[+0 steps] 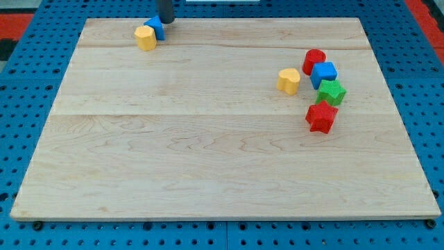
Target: Move the blue triangle along with the yellow hexagon right and down a bit
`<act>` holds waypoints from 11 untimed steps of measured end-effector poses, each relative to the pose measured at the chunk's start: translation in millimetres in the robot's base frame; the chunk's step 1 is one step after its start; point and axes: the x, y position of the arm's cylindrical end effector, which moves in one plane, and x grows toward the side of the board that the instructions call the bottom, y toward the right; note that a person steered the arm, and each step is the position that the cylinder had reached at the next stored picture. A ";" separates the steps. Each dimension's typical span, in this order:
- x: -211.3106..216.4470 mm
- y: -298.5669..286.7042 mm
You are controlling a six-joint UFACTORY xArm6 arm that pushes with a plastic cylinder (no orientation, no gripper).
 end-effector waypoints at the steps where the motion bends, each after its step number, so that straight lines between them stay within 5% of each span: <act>1: 19.2 12.5; 6: 0.7 -84.9; 11: 33.0 -60.1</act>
